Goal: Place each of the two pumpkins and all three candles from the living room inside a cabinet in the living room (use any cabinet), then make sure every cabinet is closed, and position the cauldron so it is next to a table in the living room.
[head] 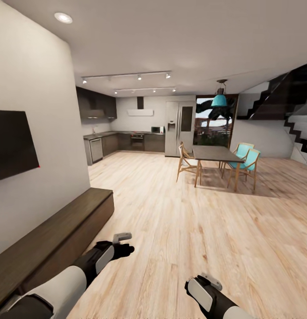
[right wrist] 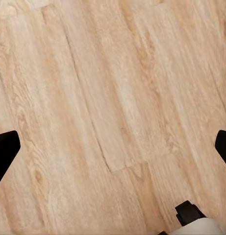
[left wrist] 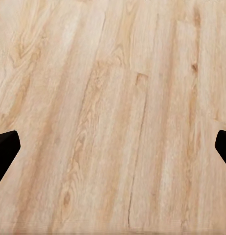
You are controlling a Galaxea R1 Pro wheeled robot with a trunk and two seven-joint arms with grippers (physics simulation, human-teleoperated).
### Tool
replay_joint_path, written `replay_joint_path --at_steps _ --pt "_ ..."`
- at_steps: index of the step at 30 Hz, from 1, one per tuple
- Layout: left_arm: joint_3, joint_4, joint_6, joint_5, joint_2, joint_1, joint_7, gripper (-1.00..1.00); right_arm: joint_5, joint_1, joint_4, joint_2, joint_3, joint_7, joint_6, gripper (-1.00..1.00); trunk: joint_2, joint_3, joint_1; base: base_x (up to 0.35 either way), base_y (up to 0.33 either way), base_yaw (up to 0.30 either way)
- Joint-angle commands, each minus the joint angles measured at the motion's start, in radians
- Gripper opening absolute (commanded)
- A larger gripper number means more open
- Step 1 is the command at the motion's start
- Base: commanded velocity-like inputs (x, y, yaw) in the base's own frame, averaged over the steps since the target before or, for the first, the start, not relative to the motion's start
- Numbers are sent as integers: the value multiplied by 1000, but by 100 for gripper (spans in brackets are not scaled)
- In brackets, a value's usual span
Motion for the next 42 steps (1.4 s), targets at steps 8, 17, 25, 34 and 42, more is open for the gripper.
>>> replay_joint_path --at_steps 8,17,25,34,42 --pt "-13 7 -58 10 0 44 -3 100 -2 0 21 -14 9 -2 5 100 -1 -15 0 0 0 -1" --pt "-13 8 -76 10 1 61 -5 100 -2 1 25 -22 9 1 4 100 -1 -30 0 0 0 0" --pt "-13 8 -80 11 0 63 -4 100 -2 3 25 -28 8 39 4 100 -1 -43 0 0 0 0" --pt "-12 8 -139 13 1 66 -2 100 -2 9 25 -36 10 45 4 100 -1 -58 0 0 0 0" --pt "-12 8 -147 13 2 68 -3 100 -2 10 25 -37 11 46 4 100 -1 -71 0 0 0 -1"
